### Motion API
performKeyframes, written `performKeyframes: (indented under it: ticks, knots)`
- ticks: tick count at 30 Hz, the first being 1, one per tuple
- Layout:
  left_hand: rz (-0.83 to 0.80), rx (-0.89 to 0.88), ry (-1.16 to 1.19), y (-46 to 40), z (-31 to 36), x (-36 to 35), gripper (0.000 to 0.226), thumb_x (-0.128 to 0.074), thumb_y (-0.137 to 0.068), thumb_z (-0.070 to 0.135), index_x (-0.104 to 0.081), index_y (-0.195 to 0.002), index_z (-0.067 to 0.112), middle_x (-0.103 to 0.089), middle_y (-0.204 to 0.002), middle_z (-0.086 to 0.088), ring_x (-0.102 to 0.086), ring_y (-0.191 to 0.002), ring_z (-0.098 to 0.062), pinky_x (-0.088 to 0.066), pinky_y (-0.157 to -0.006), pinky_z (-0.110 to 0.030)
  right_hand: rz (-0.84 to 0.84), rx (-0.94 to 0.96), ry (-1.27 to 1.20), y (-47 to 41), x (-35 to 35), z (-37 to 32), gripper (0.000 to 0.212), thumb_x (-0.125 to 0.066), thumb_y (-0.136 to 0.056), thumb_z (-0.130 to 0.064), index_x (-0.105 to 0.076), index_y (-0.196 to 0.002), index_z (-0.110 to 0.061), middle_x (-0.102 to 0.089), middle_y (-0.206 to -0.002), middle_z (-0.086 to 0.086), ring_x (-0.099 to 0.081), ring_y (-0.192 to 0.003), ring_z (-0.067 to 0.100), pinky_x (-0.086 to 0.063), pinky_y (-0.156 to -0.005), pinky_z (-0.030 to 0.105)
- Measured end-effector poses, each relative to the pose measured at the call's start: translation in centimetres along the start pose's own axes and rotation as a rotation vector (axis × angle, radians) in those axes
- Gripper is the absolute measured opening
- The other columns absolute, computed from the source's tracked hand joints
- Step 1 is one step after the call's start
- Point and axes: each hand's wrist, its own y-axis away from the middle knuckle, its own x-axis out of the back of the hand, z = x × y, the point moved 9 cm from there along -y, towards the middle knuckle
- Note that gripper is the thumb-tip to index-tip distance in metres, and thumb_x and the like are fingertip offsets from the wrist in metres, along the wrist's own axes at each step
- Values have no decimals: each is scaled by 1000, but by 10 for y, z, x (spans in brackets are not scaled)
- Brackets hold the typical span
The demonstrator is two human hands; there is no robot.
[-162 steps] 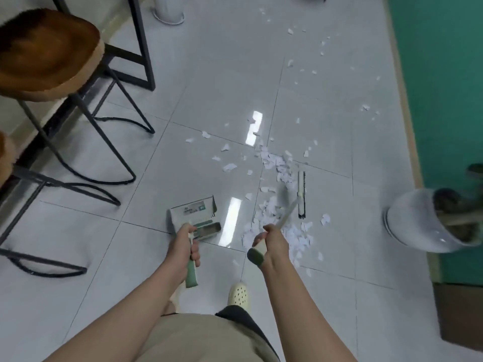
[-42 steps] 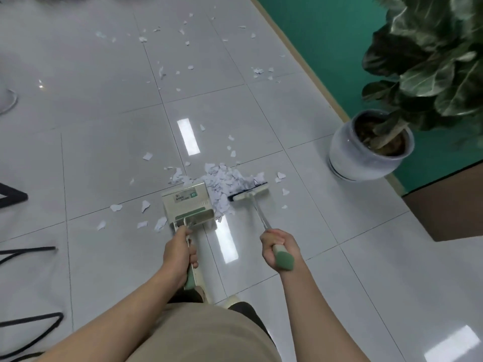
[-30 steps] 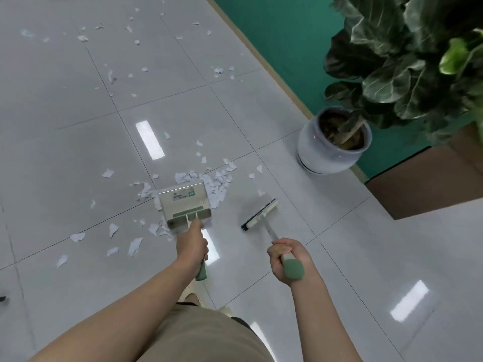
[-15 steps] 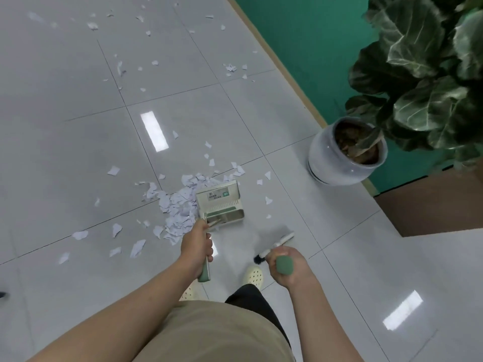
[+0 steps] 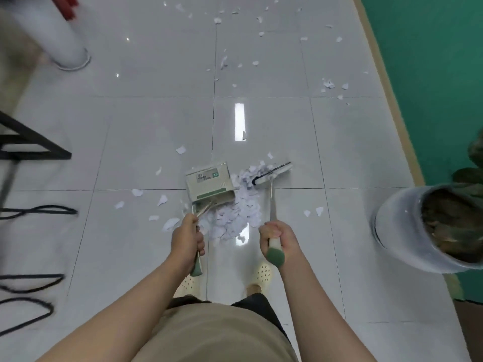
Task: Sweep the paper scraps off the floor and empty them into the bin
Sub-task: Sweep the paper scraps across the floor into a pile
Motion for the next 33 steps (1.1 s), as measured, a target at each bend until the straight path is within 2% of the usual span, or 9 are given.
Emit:
performKeyframes:
  ticks: [4, 8, 14, 17, 21, 24, 27, 30, 33]
  knots:
    - [191, 10, 190, 10, -21, 14, 22, -43, -88, 32, -42, -72, 18, -29, -51, 3, -23, -41, -15, -23, -45, -26, 8, -134, 375, 2, -47, 30, 32, -45, -80, 6, -29, -69, -19, -31, -49, -4, -35, -30, 8, -34, -29, 19]
    - [332, 14, 237, 30, -43, 26, 22, -45, -82, 36, -45, -74, 16, -32, -51, 1, -26, -43, -17, -25, -47, -28, 29, -205, 662, 17, -61, 70, 30, -41, -89, 6, -35, -71, -17, -30, -52, -3, -33, -33, 8, -34, -31, 18]
    - [534, 85, 365, 48, -69, 55, 22, -46, -90, 33, -44, -77, 15, -33, -55, -1, -28, -44, -17, -28, -48, -29, 153, -390, 953, 7, -37, 93, 30, -46, -86, 4, -33, -69, -17, -31, -51, -4, -31, -31, 7, -29, -31, 15]
    - [569, 121, 497, 48, -85, 64, 20, -48, -88, 33, -40, -77, 18, -31, -51, 4, -25, -42, -14, -27, -47, -28, 200, -490, 1064, 6, -31, 91, 25, -47, -89, 4, -38, -74, -15, -34, -49, -3, -34, -29, 7, -32, -29, 15]
    - [584, 154, 684, 45, -102, 64, 17, -47, -89, 29, -36, -78, 22, -25, -50, 7, -21, -40, -12, -24, -45, -26, 298, -557, 1108, 4, -18, 55, 15, -50, -91, 4, -46, -83, -9, -38, -52, -2, -38, -30, 6, -37, -29, 15]
    - [544, 191, 704, 37, -109, 61, 15, -48, -86, 30, -37, -77, 25, -23, -53, 6, -20, -41, -11, -25, -41, -24, 385, -514, 1108, 2, -11, 14, 9, -54, -85, 3, -51, -86, -5, -41, -57, -3, -41, -32, 5, -40, -32, 14]
    - [531, 224, 728, 30, -109, 57, 18, -50, -86, 31, -37, -78, 22, -25, -52, 6, -21, -41, -11, -26, -41, -23, 454, -406, 1148, 0, -27, -28, 10, -50, -87, 1, -52, -80, -6, -43, -54, -3, -41, -32, 4, -39, -32, 12]
    - [507, 245, 731, 17, -101, 58, 19, -52, -86, 32, -40, -77, 20, -28, -50, 6, -23, -40, -12, -28, -42, -24, 486, -294, 1262, -14, -51, -50, 19, -45, -91, 0, -47, -75, -10, -42, -52, -3, -39, -30, 4, -35, -30, 13]
    - [455, 253, 691, 0, -86, 55, 19, -51, -85, 34, -45, -75, 18, -31, -51, 5, -24, -41, -13, -29, -44, -26, 486, -105, 1470, -35, -71, -41, 17, -44, -88, 3, -48, -76, -7, -41, -49, 2, -37, -31, 10, -34, -32, 16]
